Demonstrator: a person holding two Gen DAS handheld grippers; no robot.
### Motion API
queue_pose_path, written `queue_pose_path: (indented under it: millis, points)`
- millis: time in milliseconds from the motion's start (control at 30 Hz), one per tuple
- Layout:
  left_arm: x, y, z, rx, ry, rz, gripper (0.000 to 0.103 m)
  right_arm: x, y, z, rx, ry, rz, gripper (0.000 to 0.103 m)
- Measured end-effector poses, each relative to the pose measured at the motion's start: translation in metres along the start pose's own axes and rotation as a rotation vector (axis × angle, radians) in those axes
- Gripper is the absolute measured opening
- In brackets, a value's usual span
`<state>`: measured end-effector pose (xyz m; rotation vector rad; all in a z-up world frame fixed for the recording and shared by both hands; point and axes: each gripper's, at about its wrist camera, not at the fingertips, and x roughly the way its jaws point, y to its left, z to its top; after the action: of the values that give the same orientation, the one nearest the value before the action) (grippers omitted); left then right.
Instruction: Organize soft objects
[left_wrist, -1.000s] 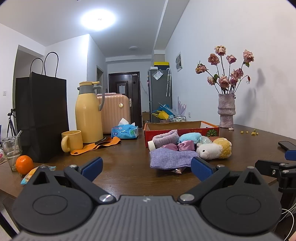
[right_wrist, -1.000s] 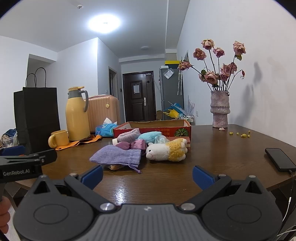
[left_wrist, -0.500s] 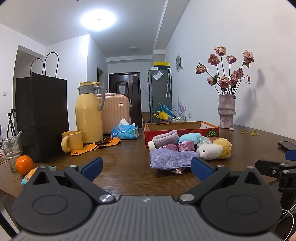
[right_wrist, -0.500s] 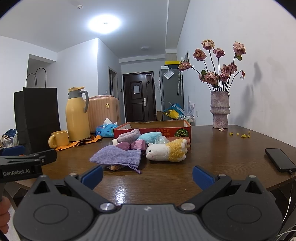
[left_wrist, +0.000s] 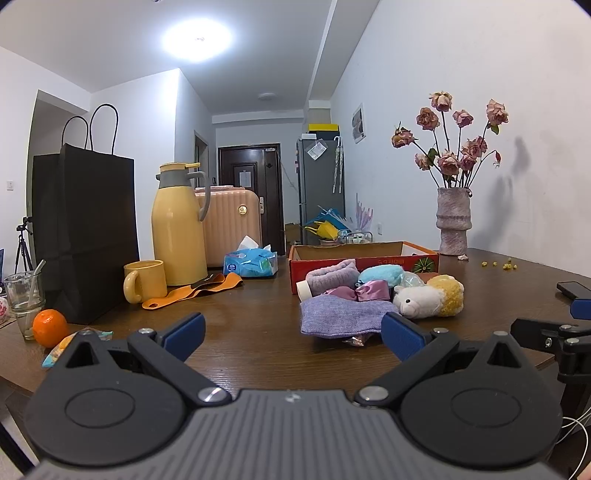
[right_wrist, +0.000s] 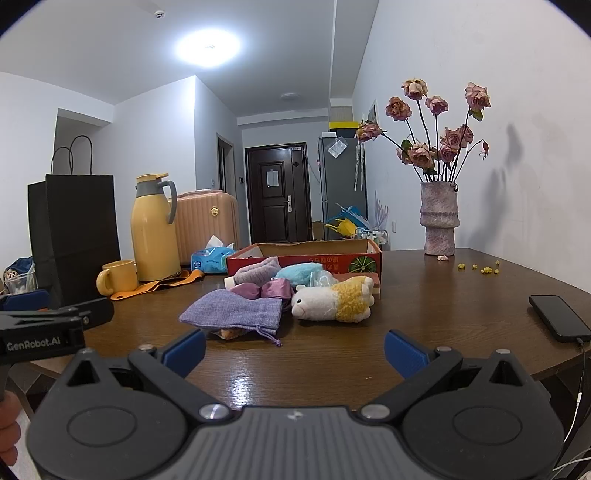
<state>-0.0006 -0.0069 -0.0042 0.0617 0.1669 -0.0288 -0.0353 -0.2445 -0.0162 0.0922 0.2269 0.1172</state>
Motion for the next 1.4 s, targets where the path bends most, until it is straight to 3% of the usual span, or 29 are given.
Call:
queue_pose_path:
  millis: [400, 500, 567, 600, 667, 733, 867, 967, 1033, 1100, 1167, 1233, 1333, 1400]
  points:
    - [0.013, 0.006, 0.002, -0.012, 0.028, -0.028, 0.103, 0.002, 0.003, 0.003, -0.006, -0.018, 0.018, 0.103]
    - [0.024, 0.008, 0.004, -0.003, -0.004, -0.004, 0.103, 0.01, -0.001, 0.006, 0.002, -0.037, 0.037, 0.103]
    - [0.037, 0.009, 0.006, 0.02, -0.026, 0.009, 0.103, 0.023, -0.008, 0.011, 0.021, -0.042, 0.096, 0.103]
    - [0.045, 0.011, 0.007, 0.024, -0.029, -0.008, 0.103, 0.03, -0.012, 0.013, 0.043, -0.043, 0.118, 0.103]
    - [0.063, 0.021, 0.012, 0.0, -0.058, -0.118, 0.103, 0.052, -0.021, 0.022, 0.096, 0.018, 0.162, 0.103]
    - [0.09, 0.027, 0.019, -0.026, 0.021, -0.17, 0.103, 0.08, -0.022, 0.032, 0.088, 0.103, 0.201, 0.103]
    - [0.153, 0.027, 0.025, -0.048, 0.199, -0.141, 0.103, 0.133, -0.01, 0.04, 0.026, 0.134, 0.198, 0.103]
    - [0.191, 0.032, 0.027, -0.106, 0.275, -0.187, 0.103, 0.179, -0.005, 0.041, 0.071, 0.207, 0.22, 0.101]
    - [0.21, 0.037, 0.026, -0.142, 0.295, -0.227, 0.101, 0.205, -0.007, 0.042, 0.13, 0.246, 0.247, 0.088]
    - [0.226, 0.04, 0.024, -0.167, 0.332, -0.263, 0.088, 0.229, -0.01, 0.042, 0.192, 0.281, 0.252, 0.079]
    - [0.241, 0.041, 0.022, -0.202, 0.379, -0.294, 0.056, 0.247, -0.015, 0.039, 0.239, 0.306, 0.255, 0.071]
    - [0.253, 0.044, 0.017, -0.257, 0.433, -0.338, 0.039, 0.262, -0.019, 0.036, 0.276, 0.336, 0.265, 0.04]
    - [0.256, 0.045, 0.012, -0.304, 0.451, -0.364, 0.023, 0.27, -0.02, 0.032, 0.298, 0.363, 0.268, 0.012]
    - [0.25, 0.044, 0.015, -0.304, 0.431, -0.361, 0.017, 0.266, -0.019, 0.031, 0.297, 0.355, 0.264, 0.005]
